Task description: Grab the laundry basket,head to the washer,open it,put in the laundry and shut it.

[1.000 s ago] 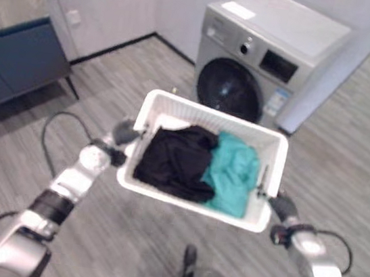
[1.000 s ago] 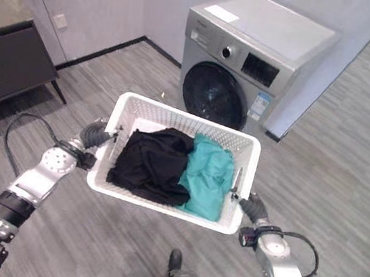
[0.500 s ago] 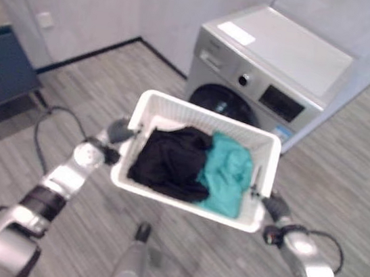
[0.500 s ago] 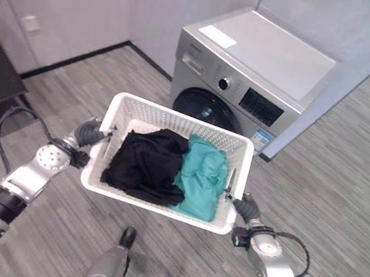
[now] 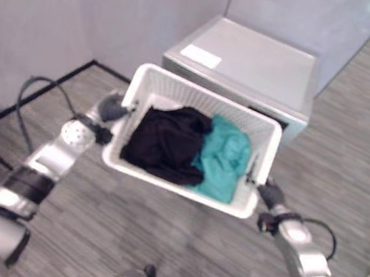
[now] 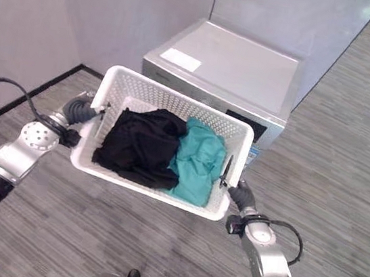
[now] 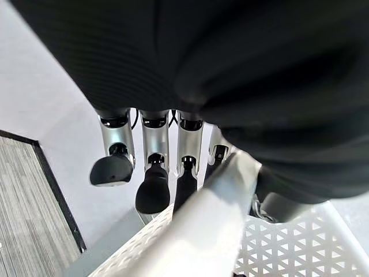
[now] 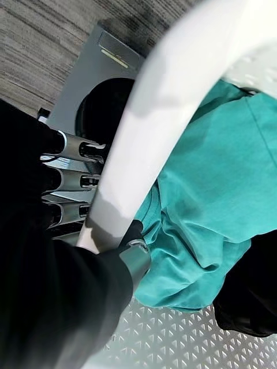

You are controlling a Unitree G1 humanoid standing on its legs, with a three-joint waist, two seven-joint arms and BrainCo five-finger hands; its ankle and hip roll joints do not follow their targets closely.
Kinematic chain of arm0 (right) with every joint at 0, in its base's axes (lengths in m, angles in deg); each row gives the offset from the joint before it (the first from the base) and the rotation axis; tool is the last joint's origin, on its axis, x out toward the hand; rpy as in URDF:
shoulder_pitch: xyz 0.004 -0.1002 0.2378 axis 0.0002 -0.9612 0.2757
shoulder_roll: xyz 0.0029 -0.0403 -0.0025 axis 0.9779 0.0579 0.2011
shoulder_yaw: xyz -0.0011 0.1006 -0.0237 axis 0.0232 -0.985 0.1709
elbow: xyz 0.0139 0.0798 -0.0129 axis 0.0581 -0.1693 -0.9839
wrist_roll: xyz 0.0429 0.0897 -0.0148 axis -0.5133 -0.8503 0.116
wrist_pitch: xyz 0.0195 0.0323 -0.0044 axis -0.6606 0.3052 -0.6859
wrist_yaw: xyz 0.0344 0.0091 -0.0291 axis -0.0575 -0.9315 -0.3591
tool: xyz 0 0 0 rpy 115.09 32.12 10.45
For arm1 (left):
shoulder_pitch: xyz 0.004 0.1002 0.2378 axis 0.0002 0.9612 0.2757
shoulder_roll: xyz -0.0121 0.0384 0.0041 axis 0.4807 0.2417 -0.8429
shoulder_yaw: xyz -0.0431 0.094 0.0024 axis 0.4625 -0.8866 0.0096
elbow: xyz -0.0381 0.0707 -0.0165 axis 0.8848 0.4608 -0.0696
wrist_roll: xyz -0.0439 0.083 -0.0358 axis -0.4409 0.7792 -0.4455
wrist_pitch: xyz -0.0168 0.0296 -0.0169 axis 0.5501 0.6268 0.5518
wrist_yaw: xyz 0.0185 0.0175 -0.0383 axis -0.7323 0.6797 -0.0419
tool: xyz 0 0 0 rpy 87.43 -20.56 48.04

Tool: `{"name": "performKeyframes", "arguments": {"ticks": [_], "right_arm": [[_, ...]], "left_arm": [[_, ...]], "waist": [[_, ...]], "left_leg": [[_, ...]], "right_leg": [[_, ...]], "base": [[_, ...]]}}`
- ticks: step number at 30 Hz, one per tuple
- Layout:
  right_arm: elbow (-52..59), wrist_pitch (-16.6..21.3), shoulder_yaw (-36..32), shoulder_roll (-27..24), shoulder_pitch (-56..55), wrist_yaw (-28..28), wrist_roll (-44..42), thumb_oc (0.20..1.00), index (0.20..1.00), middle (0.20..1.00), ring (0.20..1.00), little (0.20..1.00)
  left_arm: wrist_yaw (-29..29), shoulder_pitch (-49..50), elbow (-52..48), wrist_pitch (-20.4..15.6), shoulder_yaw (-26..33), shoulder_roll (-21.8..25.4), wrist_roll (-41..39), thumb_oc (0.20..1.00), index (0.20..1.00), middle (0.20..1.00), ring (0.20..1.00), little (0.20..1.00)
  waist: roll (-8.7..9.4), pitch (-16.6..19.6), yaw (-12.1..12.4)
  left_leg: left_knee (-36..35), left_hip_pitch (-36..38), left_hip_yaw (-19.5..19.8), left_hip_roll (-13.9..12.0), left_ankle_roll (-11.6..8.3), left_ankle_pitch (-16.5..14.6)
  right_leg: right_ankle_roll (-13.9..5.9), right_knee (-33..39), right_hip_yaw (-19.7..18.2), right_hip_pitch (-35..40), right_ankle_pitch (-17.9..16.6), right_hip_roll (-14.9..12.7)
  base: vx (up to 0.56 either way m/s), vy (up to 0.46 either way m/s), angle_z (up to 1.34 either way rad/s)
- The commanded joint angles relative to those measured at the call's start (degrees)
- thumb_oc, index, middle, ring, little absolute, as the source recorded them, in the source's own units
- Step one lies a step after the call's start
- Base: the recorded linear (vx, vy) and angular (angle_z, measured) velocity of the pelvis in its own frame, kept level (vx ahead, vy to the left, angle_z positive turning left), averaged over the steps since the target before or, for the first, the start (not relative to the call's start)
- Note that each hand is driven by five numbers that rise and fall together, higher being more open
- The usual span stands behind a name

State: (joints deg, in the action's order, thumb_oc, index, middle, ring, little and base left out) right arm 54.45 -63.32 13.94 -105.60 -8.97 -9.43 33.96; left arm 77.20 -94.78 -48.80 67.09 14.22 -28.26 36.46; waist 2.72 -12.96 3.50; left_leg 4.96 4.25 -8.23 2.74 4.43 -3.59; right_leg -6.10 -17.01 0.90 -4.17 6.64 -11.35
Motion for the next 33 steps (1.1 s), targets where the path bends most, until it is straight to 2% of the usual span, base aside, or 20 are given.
{"name": "performKeyframes", "arguments": {"ticks": [1, 6, 14, 17, 20, 22, 23, 24, 25, 26, 27, 28, 29, 30, 31, 32, 33], "right_arm": [[2.41, 5.54, -4.99, -4.85, 2.48, 1.27, -1.79, 0.2, 0.2, 0.2, 0.2, 0.2], [7.47, 6.51, -7.9, -7.71, 1.86, 1.39, -1.64, 0.2, 0.2, 0.2, 0.2, 0.2], [10.97, 6.81, -9.31, -8.31, 1.94, 0.85, -2.05, 0.2, 0.2, 0.2, 0.2, 0.2], [11.8, 6.64, -9.02, -8.28, 1.05, 0.47, -3.61, 0.2, 0.2, 0.2, 0.2, 0.2], [11.84, 6.83, -9.15, -8.73, 0.55, 0.34, -4.33, 0.2, 0.2, 0.2, 0.2, 0.2], [11.98, 7.37, -9.39, -9.66, 0.18, -0.12, -5.58, 0.2, 0.2, 0.2, 0.2, 0.2], [11.96, 7.39, -9.44, -9.67, 0.17, -0.12, -5.62, 0.2, 0.2, 0.2, 0.2, 0.2], [12.02, 7.53, -9.62, -10.09, -0.1, -0.53, -5.74, 0.2, 0.2, 0.2, 0.2, 0.2], [12.1, 7.75, -9.69, -10.27, -0.35, -0.64, -6.12, 0.2, 0.2, 0.2, 0.2, 0.2], [12.79, 7.94, -9.66, -10.95, -1.09, -0.61, -6.51, 0.2, 0.2, 0.2, 0.2, 0.2], [12.89, 7.85, -9.17, -10.98, -0.97, -0.67, -6.58, 0.2, 0.2, 0.2, 0.2, 0.2], [12.87, 7.85, -9.14, -10.96, -0.91, -0.69, -6.58, 0.2, 0.2, 0.2, 0.2, 0.2], [12.44, 7.88, -8.61, -10.9, -0.86, -0.96, -6.57, 0.2, 0.2, 0.2, 0.2, 0.2], [12.14, 7.8, -8.38, -11.03, -1.03, -1.57, -6.59, 0.2, 0.2, 0.2, 0.2, 0.2], [12.14, 7.8, -8.42, -11.06, -1.05, -1.59, -6.61, 0.2, 0.2, 0.2, 0.2, 0.2], [12.31, 7.77, -8.19, -10.7, -1.3, -1.28, -6.47, 0.2, 0.2, 0.2, 0.2, 0.2], [12.3, 7.79, -8.22, -10.71, -1.35, -1.26, -6.47, 0.2, 0.2, 0.2, 0.2, 0.2]], "left_arm": [[-3.08, -2.33, -0.54, -3.46, 6.23, 1.08, -0.66, 0.2, 0.2, 0.2, 0.2, 0.2], [-2.61, -4.48, -1.74, -3.34, 4.7, 1.13, -0.15, 0.2, 0.2, 0.2, 0.2, 0.2], [-2.83, -6.86, -3.03, -3.28, 3.01, -1.68, 0.26, 0.2, 0.2, 0.2, 0.2, 0.2], [-3.25, -8.84, -1.68, -3.15, 0.76, -3.06, -0.3, 0.2, 0.2, 0.2, 0.2, 0.2], [-3.45, -9.32, -1.15, -3.17, 0.18, -3.46, -0.45, 0.2, 0.2, 0.2, 0.2, 0.2], [-3.59, -10.35, -0.78, -3.21, -0.71, -3.81, -0.86, 0.2, 0.2, 0.2, 0.2, 0.2], [-3.6, -10.43, -0.76, -3.21, -0.78, -3.83, -0.87, 0.2, 0.2, 0.2, 0.2, 0.2], [-3.86, -10.7, -0.65, -3.12, -1.02, -3.83, -1.03, 0.2, 0.2, 0.2, 0.2, 0.2], [-3.94, -10.8, -0.89, -3.06, -1.11, -3.8, -1.18, 0.2, 0.2, 0.2, 0.2, 0.2], [-4.19, -10.22, -1.48, -2.87, -0.59, -3.56, -1.48, 0.2, 0.2, 0.2, 0.2, 0.2], [-4.14, -10.03, -1.77, -2.68, -0.58, -3.63, -2.0, 0.2, 0.2, 0.2, 0.2, 0.2], [-4.14, -10.03, -1.82, -2.64, -0.56, -3.57, -2.03, 0.2, 0.2, 0.2, 0.2, 0.2], [-4.43, -9.57, -1.77, -2.74, -0.28, -3.47, -2.25, 0.2, 0.2, 0.2, 0.2, 0.2], [-4.67, -9.88, -1.63, -2.59, -0.42, -3.78, -2.98, 0.2, 0.2, 0.2, 0.2, 0.2], [-4.68, -9.99, -1.55, -2.61, -0.48, -3.83, -3.01, 0.2, 0.2, 0.2, 0.2, 0.2], [-4.76, -10.39, -0.9, -2.95, -0.75, -4.12, -2.71, 0.2, 0.2, 0.2, 0.2, 0.2], [-4.76, -10.45, -0.79, -3.01, -0.81, -4.19, -2.69, 0.2, 0.2, 0.2, 0.2, 0.2]], "waist": [[-2.08, 5.48, 1.27], [-1.57, 7.4, 0.28], [-1.23, 7.62, -0.92], [-0.59, 7.07, -1.55], [-0.03, 6.59, -1.5], [0.84, 6.1, -1.54], [0.74, 6.09, -1.69], [1.1, 5.66, -1.54], [1.23, 5.15, -1.43], [2.0, 3.75, -0.62], [2.09, 3.2, -0.49], [1.93, 3.2, -0.63], [2.21, 2.75, -0.62], [1.82, 2.16, -0.9], [1.85, 2.26, -0.93], [1.36, 2.18, -0.58], [1.54, 2.27, -0.52]], "left_leg": [[8.84, -3.85, 6.31, -4.19, -2.29, -5.28], [7.38, -2.7, 6.21, -4.8, -3.07, -5.21], [4.92, -1.99, 6.5, -5.58, -3.75, -3.84], [3.7, -2.85, 7.72, -6.83, -5.07, -1.51], [4.38, -4.19, 8.3, -7.69, -6.1, -0.57], [7.46, -6.3, 9.83, -9.55, -7.14, 0.43], [7.84, -6.59, 10.12, -9.65, -7.24, 0.3], [10.02, -7.43, 10.8, -10.41, -7.31, 1.87], [13.26, -8.84, 12.08, -11.46, -7.44, 3.61], [21.06, -12.47, 14.67, -12.47, -6.06, 9.26], [25.38, -14.72, 15.72, -12.0, -4.95, 10.5], [26.14, -15.24, 15.99, -12.05, -4.93, 10.28], [29.37, -17.32, 15.73, -12.03, -3.99, 11.01], [30.59, -21.49, 13.93, -11.47, -3.77, 10.59], [30.66, -21.6, 13.9, -11.36, -3.64, 10.42], [26.5, -23.84, 12.69, -9.29, -4.62, 8.88], [26.13, -23.6, 12.48, -9.12, -4.53, 8.87]], "right_leg": [[-2.51, 2.45, 4.77, 2.66, -5.54, -0.39], [-2.41, 6.76, 6.64, 6.06, -3.7, 0.36], [-2.4, 8.33, 6.24, 6.84, -3.47, 1.41], [-0.79, 8.29, 4.95, 6.76, -1.64, 3.64], [-0.09, 8.52, 5.06, 6.84, -1.11, 4.65], [1.45, 9.09, 5.6, 7.43, -0.41, 6.57], [1.55, 9.16, 5.84, 7.48, -0.44, 6.71], [2.33, 9.27, 5.4, 7.92, -0.2, 7.57], [3.25, 9.35, 5.14, 8.36, -0.14, 8.69], [5.24, 9.53, 3.57, 9.66, -0.22, 10.58], [6.14, 9.62, 3.2, 10.04, -0.37, 11.44], [6.15, 9.61, 3.33, 9.97, -0.37, 11.59], [6.69, 9.93, 3.46, 10.4, 0.11, 12.03], [7.22, 10.39, 4.49, 11.03, 0.62, 12.9], [7.15, 10.45, 4.54, 11.0, 0.69, 12.8], [6.78, 10.98, 4.47, 11.43, 1.03, 13.37], [6.7, 11.08, 4.41, 11.5, 1.07, 13.13]], "base": [[0.07, -0.072, -0.12], [0.09, -0.053, 0.07], [-0.03, -0.054, -0.09], [-0.07, -0.17, -0.05], [-0.04, -0.219, 0.12], [0.01, -0.275, 0.34], [0.02, -0.18, 0.37], [0.0, -0.193, 0.29], [0.03, -0.393, 0.3], [0.02, -0.391, 0.29], [0.01, -0.282, 0.32], [-0.01, -0.156, 0.2], [0.01, -0.146, 0.1], [0.02, -0.148, 0.18], [0.11, -0.055, 0.37], [0.1, 0.02, 0.39], [0.15, 0.03, 0.23]]}}
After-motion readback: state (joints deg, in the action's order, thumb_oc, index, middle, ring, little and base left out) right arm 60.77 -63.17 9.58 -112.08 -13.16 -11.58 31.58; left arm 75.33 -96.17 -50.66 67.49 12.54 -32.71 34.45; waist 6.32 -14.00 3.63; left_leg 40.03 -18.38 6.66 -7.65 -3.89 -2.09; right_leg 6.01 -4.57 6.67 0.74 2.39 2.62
